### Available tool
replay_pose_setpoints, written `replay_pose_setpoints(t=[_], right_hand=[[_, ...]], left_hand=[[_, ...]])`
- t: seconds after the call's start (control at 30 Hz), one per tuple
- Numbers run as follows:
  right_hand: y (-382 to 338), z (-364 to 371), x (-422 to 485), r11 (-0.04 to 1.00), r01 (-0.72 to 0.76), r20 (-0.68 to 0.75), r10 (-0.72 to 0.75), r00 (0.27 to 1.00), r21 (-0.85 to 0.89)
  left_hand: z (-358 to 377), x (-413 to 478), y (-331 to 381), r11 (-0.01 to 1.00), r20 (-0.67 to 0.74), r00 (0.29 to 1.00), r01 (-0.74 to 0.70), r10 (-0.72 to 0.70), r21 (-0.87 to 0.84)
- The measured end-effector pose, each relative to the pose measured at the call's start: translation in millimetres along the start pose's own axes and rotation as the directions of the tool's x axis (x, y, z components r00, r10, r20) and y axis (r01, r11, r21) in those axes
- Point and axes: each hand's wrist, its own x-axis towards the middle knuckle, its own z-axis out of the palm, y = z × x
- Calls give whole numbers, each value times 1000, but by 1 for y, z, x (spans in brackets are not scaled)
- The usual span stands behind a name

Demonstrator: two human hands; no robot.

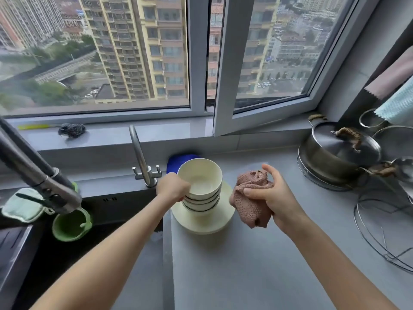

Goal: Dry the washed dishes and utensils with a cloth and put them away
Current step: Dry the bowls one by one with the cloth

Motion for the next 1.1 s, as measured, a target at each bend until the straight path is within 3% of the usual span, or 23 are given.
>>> replay_pose_setpoints(t=[0.4, 0.5, 0.6, 0.7, 0.87, 0.93, 1.0, 1.07, 1.1], right_hand=[[-10, -3, 6, 994, 47, -39, -43, 998, 103], [-20, -2, 0, 987, 71, -29, -67, 997, 147], [-28, -3, -5, 977, 95, -25, -92, 995, 193], [-31, -5, -7, 978, 121, -37, -116, 993, 172], [-28, 6, -15, 988, 115, 42, -119, 992, 100], [-23, 19, -23, 993, 105, 118, -110, 987, 47], [-18, 36, -33, 995, 103, 194, -102, 976, 4], [-11, 56, -41, 994, 103, 257, -91, 962, -33], [-7, 65, -45, 993, 107, 281, -87, 956, -57]], left_hand=[[-27, 13, 22, 982, 209, 977, 88, -52, -166], [-41, 8, 25, 944, 271, 962, 120, -35, -306], [-55, -15, 16, 836, 393, 919, 241, -33, -494], [-54, -45, -7, 606, 503, 862, 432, -61, -668], [-41, -89, -70, 444, 523, 844, 517, -121, -732], [-41, -100, -96, 483, 432, 883, 465, -185, -742], [-45, -106, -119, 643, 255, 938, 347, -236, -683], [-46, -106, -139, 863, 51, 973, 222, -224, -453], [-44, -105, -149, 961, -46, 982, 167, -181, -222]])
